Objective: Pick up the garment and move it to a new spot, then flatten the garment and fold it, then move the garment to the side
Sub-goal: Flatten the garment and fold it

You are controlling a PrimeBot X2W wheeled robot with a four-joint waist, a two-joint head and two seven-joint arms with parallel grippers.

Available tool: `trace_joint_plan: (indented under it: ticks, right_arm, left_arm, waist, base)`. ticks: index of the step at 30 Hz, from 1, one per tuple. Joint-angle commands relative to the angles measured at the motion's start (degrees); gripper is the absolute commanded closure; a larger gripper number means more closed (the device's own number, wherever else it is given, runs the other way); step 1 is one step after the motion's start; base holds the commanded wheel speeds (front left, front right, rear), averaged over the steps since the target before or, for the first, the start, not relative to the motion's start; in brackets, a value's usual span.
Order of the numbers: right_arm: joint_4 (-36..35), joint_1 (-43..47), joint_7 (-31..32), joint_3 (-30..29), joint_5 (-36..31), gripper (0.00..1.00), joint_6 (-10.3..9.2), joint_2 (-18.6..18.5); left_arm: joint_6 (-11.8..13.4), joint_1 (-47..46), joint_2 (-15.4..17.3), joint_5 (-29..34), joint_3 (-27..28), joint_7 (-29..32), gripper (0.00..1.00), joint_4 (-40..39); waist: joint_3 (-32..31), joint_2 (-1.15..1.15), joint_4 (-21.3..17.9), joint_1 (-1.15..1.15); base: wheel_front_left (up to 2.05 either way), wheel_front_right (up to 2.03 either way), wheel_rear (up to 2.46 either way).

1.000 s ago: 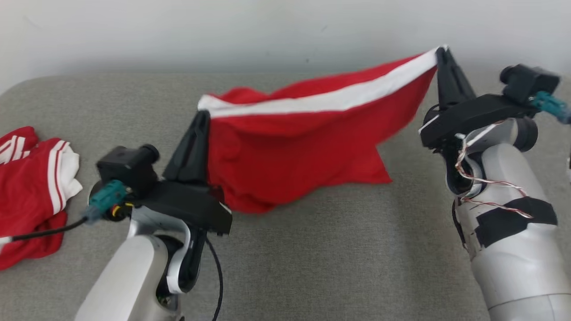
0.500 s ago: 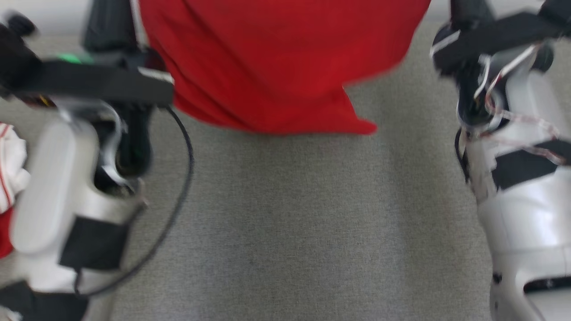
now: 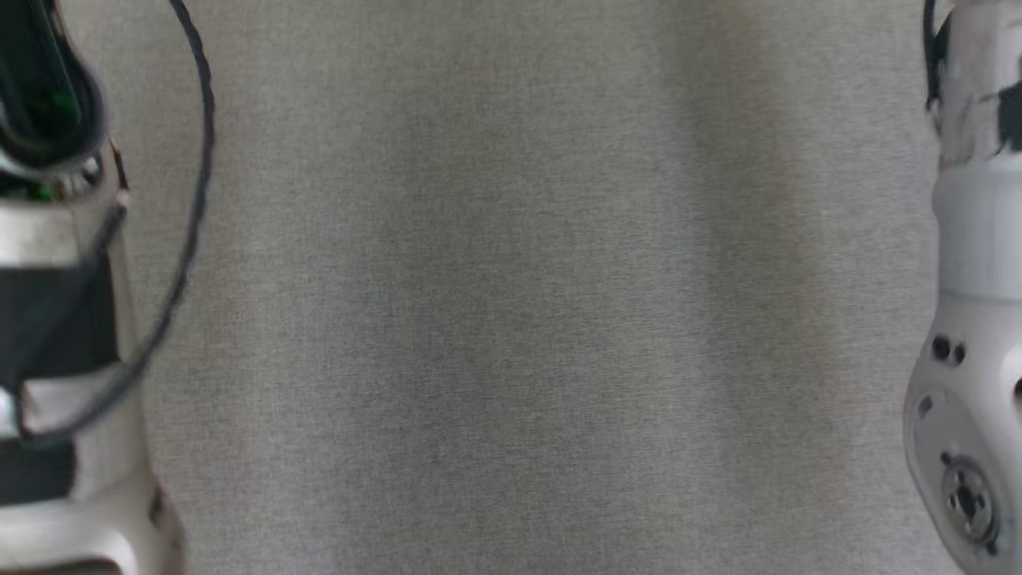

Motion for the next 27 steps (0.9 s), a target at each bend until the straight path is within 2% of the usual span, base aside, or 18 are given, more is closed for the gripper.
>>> trace_joint_plan:
  ticks: [1, 4, 8, 10, 14, 19, 27]
  right_arm:
    - [0.0, 3.1, -0.3, 0.9, -0.2, 1.0, -0.29, -1.3]
    - [0.9, 8.5, -0.2, 7.5, 1.2, 1.0, -0.23, -2.6]
    - [0.9, 16.7, 0.0, 13.7, 3.6, 1.0, -0.23, -6.7]
    - [0.2, 18.9, 0.1, 14.9, 4.2, 1.0, -0.23, -7.7]
    - [-4.0, 27.1, 0.7, 19.1, 6.0, 1.0, -0.23, -12.3]
    - [-10.0, 38.0, 3.9, 22.1, 7.8, 1.0, -0.23, -17.6]
    - [-22.6, 55.0, 11.0, 22.2, 10.7, 1.0, -0.27, -23.9]
  left_arm:
    - [-0.4, 3.7, -0.7, 1.5, 1.6, -0.6, 1.0, -0.8]
    - [-1.8, 10.1, -3.1, 3.7, 1.6, -0.5, 1.0, -3.0]
    - [-2.2, 20.1, -5.2, 4.4, 2.4, -0.5, 1.0, -5.5]
    - [-2.3, 22.7, -5.4, 4.8, 2.5, -0.5, 1.0, -6.3]
    - [-2.1, 32.0, -5.6, 3.7, 1.8, -0.5, 1.0, -10.3]
    - [-2.1, 42.2, -5.6, 3.1, 0.8, -0.5, 1.0, -14.0]
    - [-2.1, 57.2, -5.6, 5.4, -2.0, -0.5, 1.0, -17.2]
  waist:
    - [1.3, 0.0, 1.0, -0.01]
    - [1.5, 0.0, 1.2, -0.01]
    - [0.3, 0.0, 1.2, -0.01]
    - [-0.2, 0.0, 1.2, -0.01]
    - [-2.7, 0.0, 1.1, -0.01]
    - [-6.8, 0.0, 0.7, -0.01]
    - [-13.6, 0.0, 0.7, -0.01]
  base:
    - [0.0, 0.0, 0.0]
    - [0.0, 0.0, 0.0]
    - [0.0, 0.0, 0.0]
    - [0.0, 0.0, 0.0]
    - [0.0, 0.0, 0.0]
    - [0.0, 0.0, 0.0]
    - [0.0, 0.0, 0.0]
